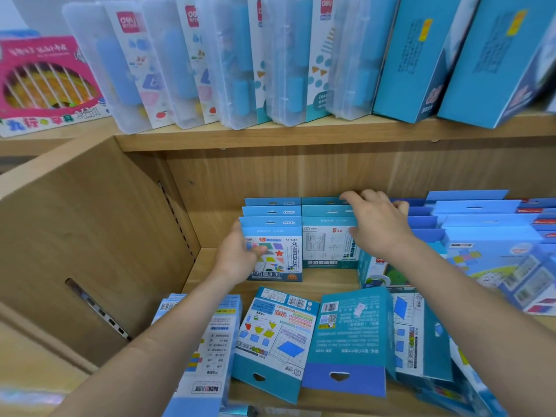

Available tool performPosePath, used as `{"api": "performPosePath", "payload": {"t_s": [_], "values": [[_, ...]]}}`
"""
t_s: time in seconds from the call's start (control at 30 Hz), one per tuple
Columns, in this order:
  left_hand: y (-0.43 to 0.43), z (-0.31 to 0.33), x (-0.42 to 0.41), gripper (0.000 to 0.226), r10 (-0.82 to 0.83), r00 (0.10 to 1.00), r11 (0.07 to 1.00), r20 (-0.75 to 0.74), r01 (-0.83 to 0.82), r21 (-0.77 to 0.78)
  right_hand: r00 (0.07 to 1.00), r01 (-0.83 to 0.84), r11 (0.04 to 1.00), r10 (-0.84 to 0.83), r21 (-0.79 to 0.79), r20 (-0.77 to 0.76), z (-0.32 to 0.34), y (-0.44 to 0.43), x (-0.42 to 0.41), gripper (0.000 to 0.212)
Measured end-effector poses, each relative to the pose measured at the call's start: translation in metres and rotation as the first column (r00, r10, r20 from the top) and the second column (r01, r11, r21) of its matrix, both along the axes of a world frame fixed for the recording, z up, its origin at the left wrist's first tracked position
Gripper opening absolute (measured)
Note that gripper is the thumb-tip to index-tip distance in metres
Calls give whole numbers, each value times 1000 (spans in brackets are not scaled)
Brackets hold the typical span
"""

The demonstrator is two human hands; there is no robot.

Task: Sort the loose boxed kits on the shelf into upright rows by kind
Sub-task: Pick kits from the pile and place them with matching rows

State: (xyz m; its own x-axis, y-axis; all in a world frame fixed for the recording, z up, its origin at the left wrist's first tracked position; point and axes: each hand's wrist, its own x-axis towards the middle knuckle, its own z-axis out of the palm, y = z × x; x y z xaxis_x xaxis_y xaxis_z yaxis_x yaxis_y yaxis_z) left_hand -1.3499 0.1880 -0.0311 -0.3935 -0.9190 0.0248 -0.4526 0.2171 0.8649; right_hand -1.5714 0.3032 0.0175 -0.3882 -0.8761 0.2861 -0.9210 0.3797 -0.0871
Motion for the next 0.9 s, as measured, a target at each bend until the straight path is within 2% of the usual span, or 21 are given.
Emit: {"api": "performPosePath", "payload": {"t_s": [0.07, 0.13, 0.23, 0.27, 0.4, 0.47, 0.57, 0.7, 0.8, 0.83, 0.9], "values": [[0, 1, 1, 33, 3, 1000, 1000, 23, -3, -21, 999, -26, 998, 27, -50, 20, 4, 6, 11, 52], [0, 1, 2, 33, 8, 999, 1000, 33, -7, -21, 984, -90, 995, 95, -38, 149, 4, 5, 31, 38], [1, 3, 4, 34, 29, 999, 999, 24, -28, -16, 835, -216, 974, 146, 70, 531, -6, -4, 64, 30], [1, 2, 5, 34, 40, 999, 999, 20, -40, -15, 777, -242, 967, 143, 82, 613, -9, -8, 70, 29], [1, 1, 7, 30, 76, 996, 997, 35, -75, -22, 630, -245, 969, 128, 39, 766, -16, -13, 75, 26], [2, 1, 5, 28, 80, 995, 996, 53, -78, -36, 585, -235, 972, 121, 26, 802, -18, -11, 75, 28], [5, 4, 2, 31, 65, 997, 997, 51, -64, -31, 578, -254, 967, 133, 23, 805, -18, -5, 78, 34], [6, 6, 0, 33, 49, 998, 999, 36, -49, 7, 709, -220, 974, 125, 50, 695, -4, 17, 72, 45], [11, 10, 2, 42, 85, 996, 993, 24, -87, 81, 729, -184, 981, 176, -59, 661, 15, 56, 57, 40], [16, 13, 4, 49, 101, 994, 993, 45, -104, 57, 728, -175, 980, 196, -99, 657, 22, 74, 52, 36], [31, 20, 6, 71, 134, 986, 983, 98, -120, -138, 704, -141, 973, 228, -182, 672, 30, 110, 38, 29]]}}
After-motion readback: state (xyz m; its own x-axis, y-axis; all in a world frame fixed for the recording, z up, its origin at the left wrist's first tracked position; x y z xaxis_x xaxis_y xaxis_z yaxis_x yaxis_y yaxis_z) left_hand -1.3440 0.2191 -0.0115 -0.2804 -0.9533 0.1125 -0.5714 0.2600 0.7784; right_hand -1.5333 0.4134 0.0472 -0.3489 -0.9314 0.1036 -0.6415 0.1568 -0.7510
